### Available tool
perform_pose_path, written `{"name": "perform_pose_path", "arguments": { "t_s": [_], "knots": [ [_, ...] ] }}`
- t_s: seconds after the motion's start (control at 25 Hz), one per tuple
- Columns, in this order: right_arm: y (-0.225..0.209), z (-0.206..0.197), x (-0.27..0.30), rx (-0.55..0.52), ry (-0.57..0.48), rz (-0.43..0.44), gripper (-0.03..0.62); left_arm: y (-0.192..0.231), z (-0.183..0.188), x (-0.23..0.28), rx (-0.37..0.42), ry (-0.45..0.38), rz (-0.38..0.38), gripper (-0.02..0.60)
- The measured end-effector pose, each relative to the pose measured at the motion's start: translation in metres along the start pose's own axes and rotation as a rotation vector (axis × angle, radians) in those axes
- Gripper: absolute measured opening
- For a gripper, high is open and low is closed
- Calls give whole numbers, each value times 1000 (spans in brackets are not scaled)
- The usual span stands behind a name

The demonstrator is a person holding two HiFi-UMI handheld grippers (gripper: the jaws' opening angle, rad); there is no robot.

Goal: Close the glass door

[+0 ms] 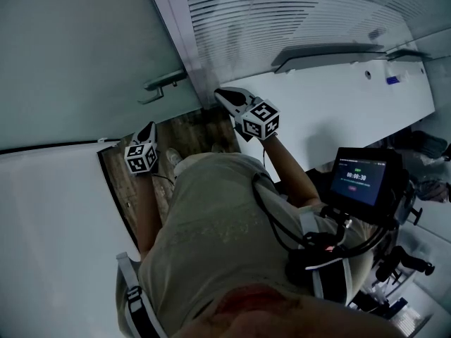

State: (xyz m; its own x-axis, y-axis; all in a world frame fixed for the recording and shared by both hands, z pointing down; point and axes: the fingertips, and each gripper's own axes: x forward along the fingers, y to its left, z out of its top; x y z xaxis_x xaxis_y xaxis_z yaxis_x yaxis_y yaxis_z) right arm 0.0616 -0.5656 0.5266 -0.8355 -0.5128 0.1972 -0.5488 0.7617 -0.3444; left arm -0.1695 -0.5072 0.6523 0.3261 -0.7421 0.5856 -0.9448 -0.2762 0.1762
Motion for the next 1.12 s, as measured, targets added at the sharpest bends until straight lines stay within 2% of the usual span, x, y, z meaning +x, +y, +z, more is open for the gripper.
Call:
{"name": "perform_pose_path", "arguments": {
  "t_s": [0.84, 1.12],
  "knots": [
    [6, -1, -4, 3, -22, 5, 15, -5, -1, -8, 6, -13, 17, 17],
    [6, -2, -10, 24, -59, 1, 15, -9, -2, -14, 23, -12, 17, 17]
  ]
}}
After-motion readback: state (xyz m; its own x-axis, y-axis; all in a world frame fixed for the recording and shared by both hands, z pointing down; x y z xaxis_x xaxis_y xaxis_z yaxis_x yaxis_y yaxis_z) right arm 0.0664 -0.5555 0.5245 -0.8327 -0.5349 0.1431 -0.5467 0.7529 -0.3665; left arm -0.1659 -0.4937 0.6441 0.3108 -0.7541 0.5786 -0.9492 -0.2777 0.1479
